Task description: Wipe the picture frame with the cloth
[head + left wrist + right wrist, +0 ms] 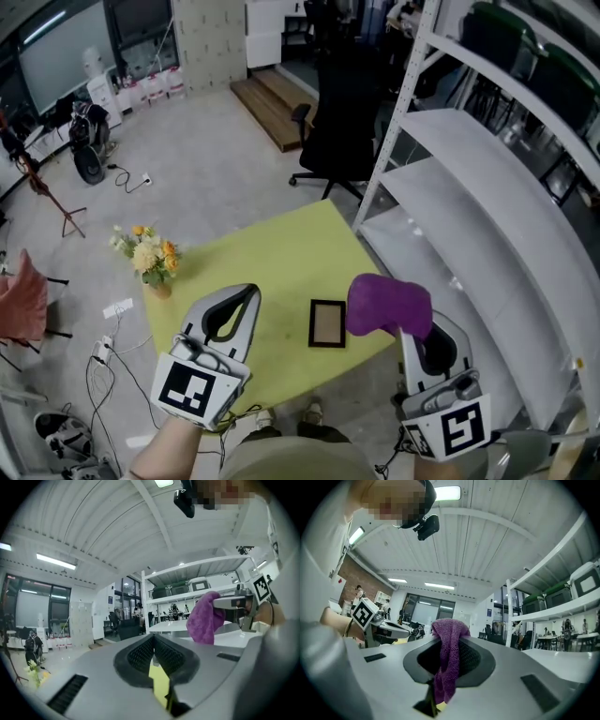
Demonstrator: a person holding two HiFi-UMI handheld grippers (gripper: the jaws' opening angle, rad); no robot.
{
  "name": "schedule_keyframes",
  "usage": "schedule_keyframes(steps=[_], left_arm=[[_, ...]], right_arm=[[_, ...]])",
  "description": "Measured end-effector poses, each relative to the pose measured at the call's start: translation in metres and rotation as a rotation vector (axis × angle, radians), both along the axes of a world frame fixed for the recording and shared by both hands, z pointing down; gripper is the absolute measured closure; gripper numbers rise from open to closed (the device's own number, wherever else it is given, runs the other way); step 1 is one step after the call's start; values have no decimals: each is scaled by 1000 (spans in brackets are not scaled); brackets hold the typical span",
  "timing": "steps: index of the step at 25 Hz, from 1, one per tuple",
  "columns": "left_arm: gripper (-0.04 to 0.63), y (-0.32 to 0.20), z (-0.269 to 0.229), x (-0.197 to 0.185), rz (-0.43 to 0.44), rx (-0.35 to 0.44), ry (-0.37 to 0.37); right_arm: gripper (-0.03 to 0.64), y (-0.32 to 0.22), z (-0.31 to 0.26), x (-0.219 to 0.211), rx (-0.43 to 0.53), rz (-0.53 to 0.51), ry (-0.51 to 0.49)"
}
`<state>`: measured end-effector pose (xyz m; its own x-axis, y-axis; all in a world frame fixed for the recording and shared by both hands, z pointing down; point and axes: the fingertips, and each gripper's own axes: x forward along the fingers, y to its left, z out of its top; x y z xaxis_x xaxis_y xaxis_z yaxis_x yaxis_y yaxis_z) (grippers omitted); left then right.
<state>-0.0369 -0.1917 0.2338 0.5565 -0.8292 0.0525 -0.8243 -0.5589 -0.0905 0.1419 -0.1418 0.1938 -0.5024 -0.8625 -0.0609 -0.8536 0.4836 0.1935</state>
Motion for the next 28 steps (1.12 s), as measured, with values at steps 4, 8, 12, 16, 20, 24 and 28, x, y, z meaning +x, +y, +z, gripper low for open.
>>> schedule_keyframes(steps=[4,8,12,16,20,24,28], left_arm=[[588,17,-12,-1,-7,29,-27],[588,28,-8,-1,-5,13,-24],[588,35,8,2,-3,-6,-37],[588,38,23,5,3,-32,-41],[588,40,33,9,9,-45,-52],[588,40,34,10,13,-45,-56],[588,42,34,9,12,-47,-50]], right_arm=[[568,16,-9,-2,13,-16,-21],[568,24,-1,-5,-14,-49,-31],[568,24,21,-4,-83,-67,-49],[568,21,42,-5,-136,-61,-53],[569,19,55,-5,-162,-61,-43],[568,18,59,-6,-178,-67,-33],[568,19,58,-8,-177,-66,-41]])
